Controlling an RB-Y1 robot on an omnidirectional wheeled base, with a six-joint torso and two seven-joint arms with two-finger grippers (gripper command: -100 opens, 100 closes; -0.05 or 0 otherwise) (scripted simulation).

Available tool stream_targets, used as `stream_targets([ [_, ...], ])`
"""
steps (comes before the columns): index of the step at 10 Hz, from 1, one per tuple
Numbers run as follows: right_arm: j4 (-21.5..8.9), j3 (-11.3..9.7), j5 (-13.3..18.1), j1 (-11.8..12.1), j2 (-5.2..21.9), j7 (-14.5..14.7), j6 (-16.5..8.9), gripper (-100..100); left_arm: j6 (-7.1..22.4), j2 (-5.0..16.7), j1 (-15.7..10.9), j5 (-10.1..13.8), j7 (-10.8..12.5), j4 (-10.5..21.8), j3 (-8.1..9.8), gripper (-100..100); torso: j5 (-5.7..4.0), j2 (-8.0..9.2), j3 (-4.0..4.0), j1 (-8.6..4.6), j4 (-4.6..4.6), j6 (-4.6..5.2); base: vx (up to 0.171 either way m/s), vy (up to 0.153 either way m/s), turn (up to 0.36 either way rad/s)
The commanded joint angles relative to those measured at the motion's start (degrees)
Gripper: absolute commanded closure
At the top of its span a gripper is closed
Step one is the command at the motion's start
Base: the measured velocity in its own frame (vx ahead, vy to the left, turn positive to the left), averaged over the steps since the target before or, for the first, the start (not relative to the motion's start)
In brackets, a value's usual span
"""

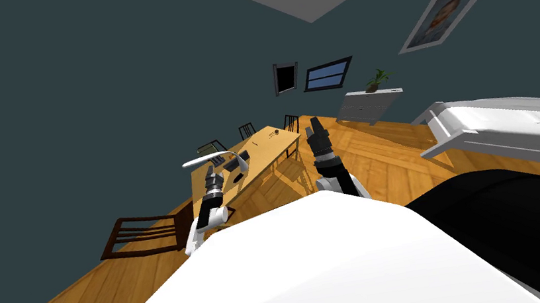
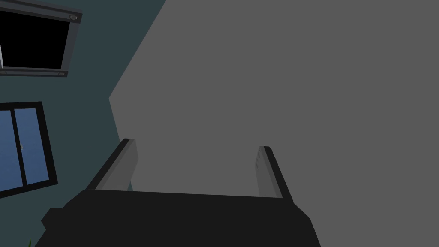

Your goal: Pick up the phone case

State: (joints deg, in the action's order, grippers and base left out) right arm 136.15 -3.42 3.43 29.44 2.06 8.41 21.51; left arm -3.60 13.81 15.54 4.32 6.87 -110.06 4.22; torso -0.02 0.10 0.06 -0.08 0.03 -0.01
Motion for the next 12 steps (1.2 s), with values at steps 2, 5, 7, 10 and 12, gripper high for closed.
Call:
stream_targets([
  [2, 0.0, 0.0, 0.0, 0.0, 0.0, 0.0, 0.0, 0, 4.38, 0.87, -2.12, 1.06, 0.98, 3.37, 0.3, -100, 0.0, -0.02, -0.01, -0.02, 0.0, 0.02, -0.026, -0.032, -0.059],
  [5, 0.0, 0.0, 0.0, 0.0, 0.0, 0.0, 0.0, 0, 8.41, 1.64, -3.89, 2.02, 1.87, 6.47, 0.58, -100, 0.0, -0.05, -0.03, 0.01, -0.01, 0.01, -0.017, -0.022, -0.032],
  [7, 0.0, 0.0, 0.0, 0.0, 0.0, 0.0, 0.0, 0, 11.89, 2.38, -5.71, 2.98, 2.77, 9.71, 0.91, -100, 0.0, -0.02, -0.01, -0.01, 0.0, 0.01, -0.025, -0.029, -0.058],
  [10, 0.0, 0.0, 0.0, 0.0, 0.0, 0.0, 0.0, 0, 16.91, 3.79, -9.45, 4.88, 4.57, 14.94, 1.69, -100, 0.0, -0.05, -0.03, 0.01, -0.01, -0.01, -0.017, -0.029, -0.065],
  [12, 0.0, 0.0, 0.0, 0.0, 0.0, 0.0, 0.0, 0, 20.24, 4.46, -11.36, 5.81, 5.45, 18.52, 2.14, -100, 0.0, -0.08, -0.04, 0.03, -0.02, -0.01, -0.008, -0.024, -0.069],
])
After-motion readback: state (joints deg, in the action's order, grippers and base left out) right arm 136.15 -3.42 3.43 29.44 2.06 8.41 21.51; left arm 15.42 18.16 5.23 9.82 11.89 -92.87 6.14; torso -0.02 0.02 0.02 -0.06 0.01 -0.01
